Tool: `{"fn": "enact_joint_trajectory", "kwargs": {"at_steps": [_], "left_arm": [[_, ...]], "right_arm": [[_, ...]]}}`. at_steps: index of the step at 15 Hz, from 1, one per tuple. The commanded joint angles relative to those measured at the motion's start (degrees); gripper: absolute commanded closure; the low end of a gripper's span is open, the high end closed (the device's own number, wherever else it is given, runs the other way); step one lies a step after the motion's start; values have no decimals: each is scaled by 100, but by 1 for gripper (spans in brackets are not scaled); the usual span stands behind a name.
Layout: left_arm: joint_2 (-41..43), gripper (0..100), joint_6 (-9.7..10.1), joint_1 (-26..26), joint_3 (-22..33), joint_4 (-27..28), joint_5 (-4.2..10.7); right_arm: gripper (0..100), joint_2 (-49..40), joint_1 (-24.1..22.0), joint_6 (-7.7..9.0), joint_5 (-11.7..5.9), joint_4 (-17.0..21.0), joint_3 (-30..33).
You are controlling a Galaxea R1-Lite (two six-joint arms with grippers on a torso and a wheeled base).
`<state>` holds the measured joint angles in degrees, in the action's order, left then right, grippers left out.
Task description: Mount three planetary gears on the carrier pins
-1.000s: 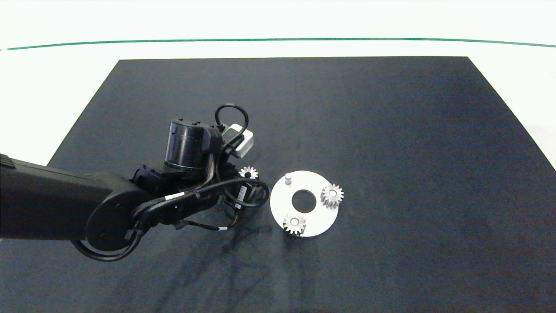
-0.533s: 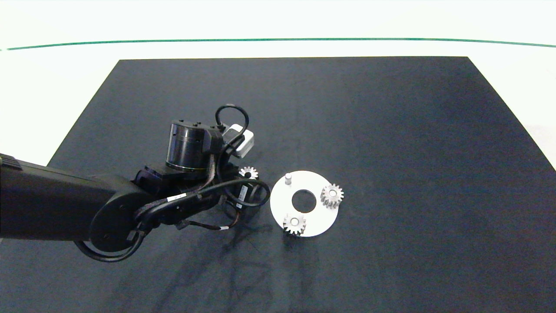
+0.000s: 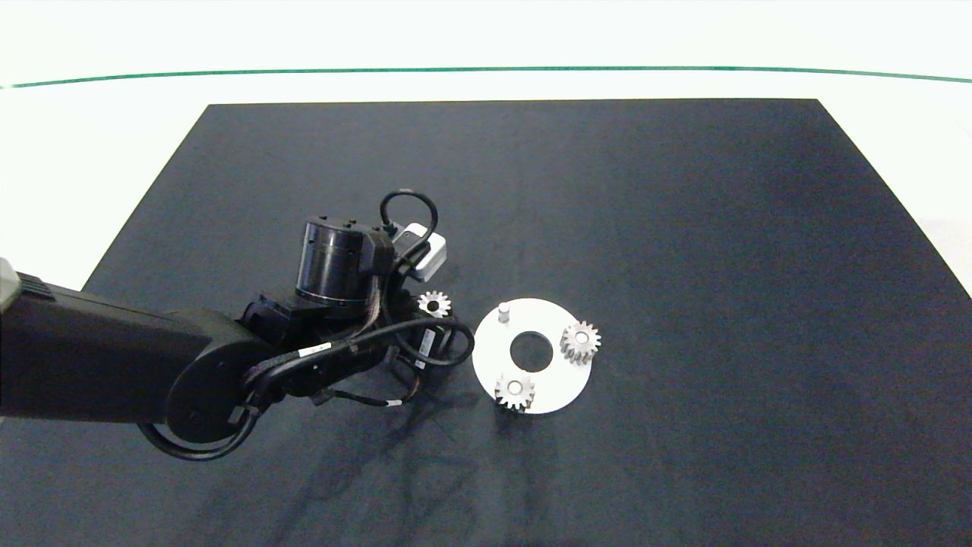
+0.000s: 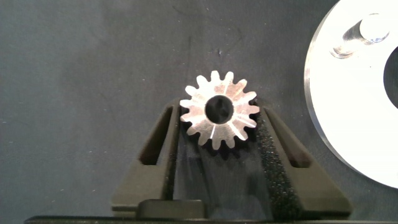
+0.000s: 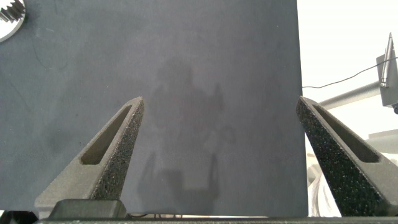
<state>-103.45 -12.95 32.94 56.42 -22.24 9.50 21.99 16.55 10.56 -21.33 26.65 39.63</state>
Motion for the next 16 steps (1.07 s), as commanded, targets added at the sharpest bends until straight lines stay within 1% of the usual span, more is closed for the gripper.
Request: {"fn": "enact_joint_trajectory", "kwargs": {"at_steps": [1, 2, 4, 10, 11, 16], "left_arm": [[-70, 63, 3, 2, 1, -79, 8], [-105, 66, -6, 2, -17, -141, 8], [-105, 69, -6, 2, -34, -220, 17], [-53, 81, -15, 2, -43, -176, 35], [-61, 84, -15, 11, -113, -185, 35], [-53, 93, -15, 2, -122, -202, 26]], "right_arm": [[0, 7, 6, 8, -11, 16, -8], [0, 7, 6, 8, -11, 16, 1], [0, 7, 6, 8, -11, 16, 1], [0, -2, 6, 8, -11, 16, -8], [0, -2, 6, 8, -11, 16, -8], [0, -2, 6, 8, -11, 16, -8]]}}
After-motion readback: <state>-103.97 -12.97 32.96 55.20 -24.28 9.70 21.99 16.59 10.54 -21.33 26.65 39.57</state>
